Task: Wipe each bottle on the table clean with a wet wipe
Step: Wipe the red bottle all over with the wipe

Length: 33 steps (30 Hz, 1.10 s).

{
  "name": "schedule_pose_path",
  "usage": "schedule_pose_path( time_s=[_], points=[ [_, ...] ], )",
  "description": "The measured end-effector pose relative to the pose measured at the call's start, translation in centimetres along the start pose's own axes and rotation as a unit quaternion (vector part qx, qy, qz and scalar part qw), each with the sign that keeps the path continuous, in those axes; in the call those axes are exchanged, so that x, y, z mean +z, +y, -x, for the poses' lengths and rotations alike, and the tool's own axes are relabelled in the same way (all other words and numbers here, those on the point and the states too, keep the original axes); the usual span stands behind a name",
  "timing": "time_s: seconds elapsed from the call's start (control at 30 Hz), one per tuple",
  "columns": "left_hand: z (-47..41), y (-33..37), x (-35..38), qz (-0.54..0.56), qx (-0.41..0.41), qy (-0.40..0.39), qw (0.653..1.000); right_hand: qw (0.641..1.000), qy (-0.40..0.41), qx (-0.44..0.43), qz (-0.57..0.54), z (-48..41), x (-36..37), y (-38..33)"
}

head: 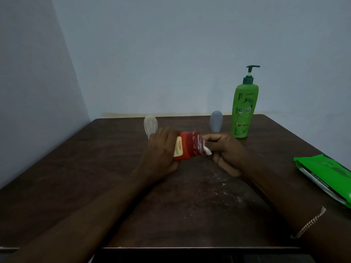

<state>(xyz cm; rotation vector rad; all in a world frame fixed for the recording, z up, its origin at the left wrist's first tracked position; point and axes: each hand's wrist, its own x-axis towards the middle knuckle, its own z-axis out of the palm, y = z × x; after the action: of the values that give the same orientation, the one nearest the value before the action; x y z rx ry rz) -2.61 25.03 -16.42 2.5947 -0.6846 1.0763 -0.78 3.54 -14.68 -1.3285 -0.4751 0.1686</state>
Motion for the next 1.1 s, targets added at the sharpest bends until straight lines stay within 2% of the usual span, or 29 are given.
schedule_pose_path(
  time_s=[0.1, 0.2, 0.37, 0.47, 0.53, 0.7, 0.8, 0.9, 1.03, 1.1],
  points=[
    [0.0, -0.5, 0.1, 0.023, -0.036, 0.002, 0.999, 1.000, -0.012, -0.020, 0.016, -0.1, 0.0, 0.3],
    [0.0, -1.1, 0.3, 0.029, -0.067, 0.006, 0.997, 0.989, -0.028, -0.044, 0.136, -0.1, -0.7, 0.4],
    [0.1, -1.3, 0.6, 0.037, -0.092, 0.002, 0.995, 0.978, 0.078, -0.137, 0.138, -0.1, -1.0, -0.6],
    [0.2, -1.2, 0.9, 0.026, -0.077, -0.013, 0.997, 0.963, 0.098, -0.186, 0.169, 0.1, -0.7, -0.8],
    [0.2, -1.2, 1.1, 0.022, -0.073, -0.019, 0.997, 0.944, 0.109, -0.224, 0.218, 0.3, -0.5, -0.9],
    [0.2, -1.3, 1.0, 0.030, -0.077, -0.017, 0.996, 0.867, 0.092, -0.305, 0.384, 0.5, 0.5, -0.1],
    [0.2, -1.5, 0.9, 0.039, -0.088, -0.012, 0.995, 0.845, 0.065, -0.322, 0.421, 0.9, 0.7, -0.3],
    [0.2, -1.4, 0.8, 0.045, -0.087, -0.018, 0.995, 0.843, 0.057, -0.325, 0.425, 1.0, 0.7, -0.5],
    [0.3, -1.2, 0.8, 0.034, -0.053, -0.036, 0.997, 0.852, 0.102, -0.328, 0.394, 0.6, 0.7, -0.6],
    [0.3, -1.1, 0.8, 0.041, -0.059, -0.033, 0.997, 0.852, 0.097, -0.329, 0.396, 0.8, 0.6, -0.7]
  ],
)
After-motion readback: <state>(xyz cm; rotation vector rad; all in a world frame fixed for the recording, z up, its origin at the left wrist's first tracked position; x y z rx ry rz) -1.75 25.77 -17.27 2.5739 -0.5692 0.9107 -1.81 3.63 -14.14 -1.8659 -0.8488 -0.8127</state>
